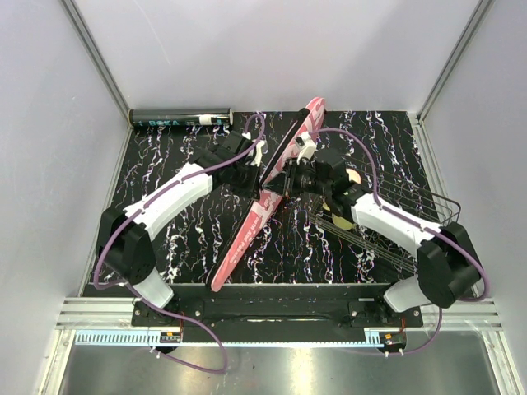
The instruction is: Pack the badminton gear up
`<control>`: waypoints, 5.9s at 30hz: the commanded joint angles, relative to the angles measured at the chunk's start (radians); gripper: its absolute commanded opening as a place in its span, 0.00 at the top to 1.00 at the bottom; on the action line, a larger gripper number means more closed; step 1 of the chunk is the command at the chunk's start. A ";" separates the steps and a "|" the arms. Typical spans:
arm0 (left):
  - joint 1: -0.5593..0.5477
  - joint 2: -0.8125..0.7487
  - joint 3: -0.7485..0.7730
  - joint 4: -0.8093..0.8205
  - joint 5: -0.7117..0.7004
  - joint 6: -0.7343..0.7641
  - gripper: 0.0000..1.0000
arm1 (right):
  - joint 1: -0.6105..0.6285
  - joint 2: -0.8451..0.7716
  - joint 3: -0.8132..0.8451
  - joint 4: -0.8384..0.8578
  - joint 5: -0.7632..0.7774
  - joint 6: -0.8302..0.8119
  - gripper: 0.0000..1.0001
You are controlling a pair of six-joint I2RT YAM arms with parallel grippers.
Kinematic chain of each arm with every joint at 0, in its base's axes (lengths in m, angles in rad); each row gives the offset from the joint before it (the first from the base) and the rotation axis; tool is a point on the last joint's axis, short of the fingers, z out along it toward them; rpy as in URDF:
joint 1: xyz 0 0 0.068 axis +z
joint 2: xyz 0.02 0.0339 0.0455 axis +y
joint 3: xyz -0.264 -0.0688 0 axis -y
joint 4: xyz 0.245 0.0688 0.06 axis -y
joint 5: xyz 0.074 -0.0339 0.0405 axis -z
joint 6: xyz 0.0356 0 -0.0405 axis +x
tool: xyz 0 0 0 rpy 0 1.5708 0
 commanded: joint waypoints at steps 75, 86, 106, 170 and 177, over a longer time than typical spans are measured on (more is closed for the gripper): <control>0.066 0.214 0.334 0.132 0.193 -0.076 0.32 | -0.134 0.261 -0.054 0.549 -0.513 0.081 1.00; 0.057 0.330 0.485 0.113 0.051 -0.044 0.93 | -0.073 0.172 -0.078 0.442 -0.404 0.007 1.00; 0.078 0.479 0.764 0.126 0.012 0.086 1.00 | 0.467 0.144 -0.052 0.129 -0.138 -0.191 1.00; 0.014 0.300 0.689 -0.043 -0.053 0.079 0.31 | 0.429 -0.485 -0.194 -0.504 1.123 -0.013 0.27; 0.043 -0.019 0.457 0.050 -0.016 0.074 0.29 | 0.427 -0.500 -0.114 -0.586 1.148 -0.138 0.24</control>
